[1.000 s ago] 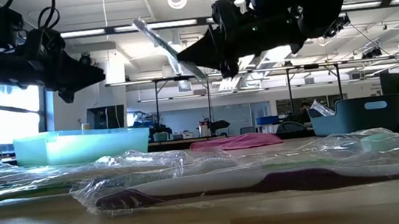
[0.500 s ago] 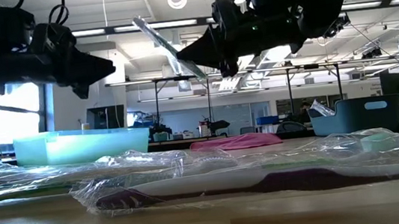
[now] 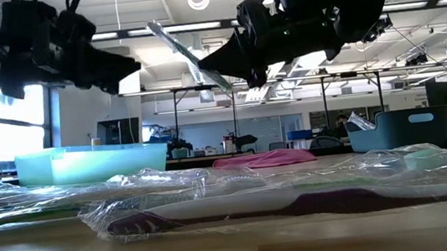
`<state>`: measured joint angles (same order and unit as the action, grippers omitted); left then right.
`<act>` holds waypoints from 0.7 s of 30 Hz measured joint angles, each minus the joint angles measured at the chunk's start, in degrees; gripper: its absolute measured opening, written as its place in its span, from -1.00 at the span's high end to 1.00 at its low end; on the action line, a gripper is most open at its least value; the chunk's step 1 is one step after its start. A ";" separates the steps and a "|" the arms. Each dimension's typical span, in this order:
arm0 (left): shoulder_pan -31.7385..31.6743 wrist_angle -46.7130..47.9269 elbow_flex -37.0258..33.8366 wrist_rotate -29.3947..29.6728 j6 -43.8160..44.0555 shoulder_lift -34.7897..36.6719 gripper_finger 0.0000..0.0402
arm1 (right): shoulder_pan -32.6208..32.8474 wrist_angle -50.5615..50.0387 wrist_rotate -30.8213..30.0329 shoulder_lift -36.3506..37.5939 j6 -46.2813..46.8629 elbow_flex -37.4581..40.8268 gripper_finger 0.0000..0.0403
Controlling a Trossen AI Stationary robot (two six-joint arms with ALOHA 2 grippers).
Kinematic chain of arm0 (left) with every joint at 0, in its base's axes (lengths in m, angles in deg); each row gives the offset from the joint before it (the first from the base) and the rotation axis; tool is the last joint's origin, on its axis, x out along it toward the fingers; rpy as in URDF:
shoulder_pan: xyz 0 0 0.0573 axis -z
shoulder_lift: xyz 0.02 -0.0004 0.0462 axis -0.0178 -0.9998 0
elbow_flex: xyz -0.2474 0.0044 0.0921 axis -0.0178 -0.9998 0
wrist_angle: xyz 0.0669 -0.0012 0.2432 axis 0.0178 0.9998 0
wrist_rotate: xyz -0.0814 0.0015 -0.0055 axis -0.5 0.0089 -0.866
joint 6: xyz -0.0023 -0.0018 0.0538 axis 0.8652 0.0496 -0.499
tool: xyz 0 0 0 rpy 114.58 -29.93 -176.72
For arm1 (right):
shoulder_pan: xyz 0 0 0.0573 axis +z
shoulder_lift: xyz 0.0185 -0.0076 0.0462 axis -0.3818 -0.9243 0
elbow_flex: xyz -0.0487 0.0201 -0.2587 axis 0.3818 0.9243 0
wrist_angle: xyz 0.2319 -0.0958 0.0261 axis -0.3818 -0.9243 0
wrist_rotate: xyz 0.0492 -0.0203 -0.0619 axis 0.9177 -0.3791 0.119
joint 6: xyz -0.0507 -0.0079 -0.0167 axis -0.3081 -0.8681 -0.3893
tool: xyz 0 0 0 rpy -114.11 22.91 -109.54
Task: Pick & Place Toothbrushes
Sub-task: Put the green toothbrush to the green bin
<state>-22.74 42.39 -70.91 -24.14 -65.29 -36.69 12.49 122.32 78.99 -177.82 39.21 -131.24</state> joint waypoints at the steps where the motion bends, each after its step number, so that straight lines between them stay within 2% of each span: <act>1: 0.65 0.10 0.62 0.23 -0.45 -0.17 0.50 | 0.00 0.00 0.03 0.00 0.01 0.00 0.93; 6: 1.51 0.32 2.91 4.39 -0.56 -0.16 0.23 | 0.02 -0.02 0.09 0.00 0.01 0.00 0.93; 12: 1.49 0.37 3.14 11.71 4.66 -0.16 -0.13 | 0.35 -0.02 1.22 0.00 -0.52 0.00 0.93; 15: 1.51 -1.19 3.14 11.30 7.05 -0.16 -0.20 | 0.33 -0.02 1.59 0.00 -1.50 0.00 0.93; 21: 1.95 -3.67 3.14 10.44 8.52 -0.16 -0.20 | 0.33 -0.02 1.62 0.00 -1.76 0.00 0.93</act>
<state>-20.78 38.71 -67.77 -13.70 -56.77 -36.85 12.82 122.30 80.61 -177.82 37.45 -131.24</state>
